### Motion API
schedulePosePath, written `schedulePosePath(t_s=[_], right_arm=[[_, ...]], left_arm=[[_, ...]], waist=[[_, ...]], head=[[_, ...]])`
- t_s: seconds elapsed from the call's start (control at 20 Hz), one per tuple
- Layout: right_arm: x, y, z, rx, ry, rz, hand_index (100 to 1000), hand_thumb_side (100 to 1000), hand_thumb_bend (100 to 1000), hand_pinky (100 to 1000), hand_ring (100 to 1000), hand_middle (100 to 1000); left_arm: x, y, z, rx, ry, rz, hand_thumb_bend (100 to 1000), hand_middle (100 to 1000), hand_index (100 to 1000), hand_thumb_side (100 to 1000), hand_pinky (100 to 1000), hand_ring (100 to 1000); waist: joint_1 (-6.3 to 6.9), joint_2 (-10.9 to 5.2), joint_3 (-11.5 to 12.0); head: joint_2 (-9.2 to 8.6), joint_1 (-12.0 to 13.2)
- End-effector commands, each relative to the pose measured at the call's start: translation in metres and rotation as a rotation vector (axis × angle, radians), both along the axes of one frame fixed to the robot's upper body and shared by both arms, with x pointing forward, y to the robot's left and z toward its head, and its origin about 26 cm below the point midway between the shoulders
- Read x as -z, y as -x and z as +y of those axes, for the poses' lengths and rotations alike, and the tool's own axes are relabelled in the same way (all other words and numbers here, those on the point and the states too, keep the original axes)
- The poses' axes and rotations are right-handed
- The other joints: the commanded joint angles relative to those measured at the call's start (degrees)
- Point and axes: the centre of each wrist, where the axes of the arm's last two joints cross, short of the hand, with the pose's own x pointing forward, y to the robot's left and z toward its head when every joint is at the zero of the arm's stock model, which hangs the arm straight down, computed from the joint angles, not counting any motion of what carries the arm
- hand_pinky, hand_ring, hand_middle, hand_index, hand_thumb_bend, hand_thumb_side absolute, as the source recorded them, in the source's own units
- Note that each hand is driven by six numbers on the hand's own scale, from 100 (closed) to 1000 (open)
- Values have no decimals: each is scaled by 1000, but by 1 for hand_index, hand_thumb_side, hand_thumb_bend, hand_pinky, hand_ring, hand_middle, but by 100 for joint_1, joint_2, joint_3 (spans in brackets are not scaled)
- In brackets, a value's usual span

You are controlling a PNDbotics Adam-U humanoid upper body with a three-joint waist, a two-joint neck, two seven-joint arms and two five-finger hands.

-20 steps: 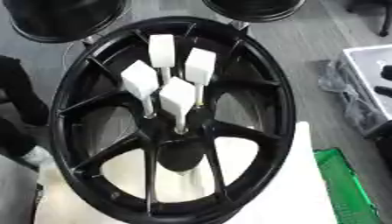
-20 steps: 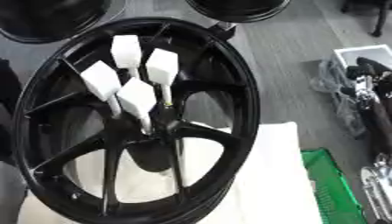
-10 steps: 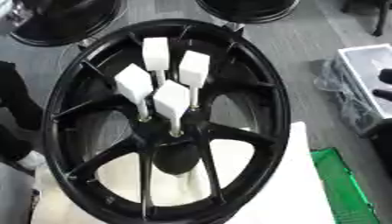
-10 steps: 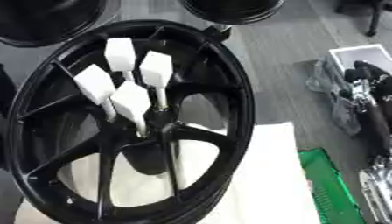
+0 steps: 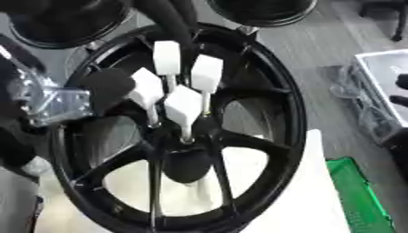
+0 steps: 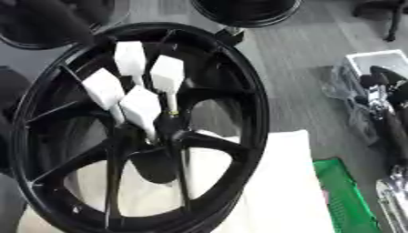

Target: Pull the pin out of the wheel hub.

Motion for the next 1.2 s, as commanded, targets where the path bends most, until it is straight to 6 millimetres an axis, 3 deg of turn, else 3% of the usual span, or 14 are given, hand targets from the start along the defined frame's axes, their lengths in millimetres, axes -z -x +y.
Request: schedulePosePath(t_s=[0.05,0.2,0.5,1.05,1.2], right_arm=[[-9,1,-2,-11,16,-25,799,653,100,724,821,699],[-9,1,-2,-16,18,-25,799,651,100,724,821,700],[-9,1,-3,-19,16,-23,799,651,100,724,822,700],[-11,0,-3,-28,14,-24,799,650,100,724,822,701],[-11,0,-3,-31,15,-24,799,651,100,724,822,701]], left_arm=[[-9,-8,-6,-14,-38,-18,100,783,834,623,771,790],[-13,-18,-10,-30,-74,-33,100,797,850,555,788,799],[-18,-40,-5,-88,-150,-59,263,794,849,460,808,806],[-23,-77,6,-193,-258,-2,326,789,835,488,804,807],[-20,-81,8,-194,-276,12,318,770,822,557,800,806]], waist=[[-21,-154,4],[-18,-177,5],[-15,-191,-7],[-14,-218,-22],[-10,-217,-32]], head=[[-12,1],[-15,3],[-28,11],[29,0],[30,-11]])
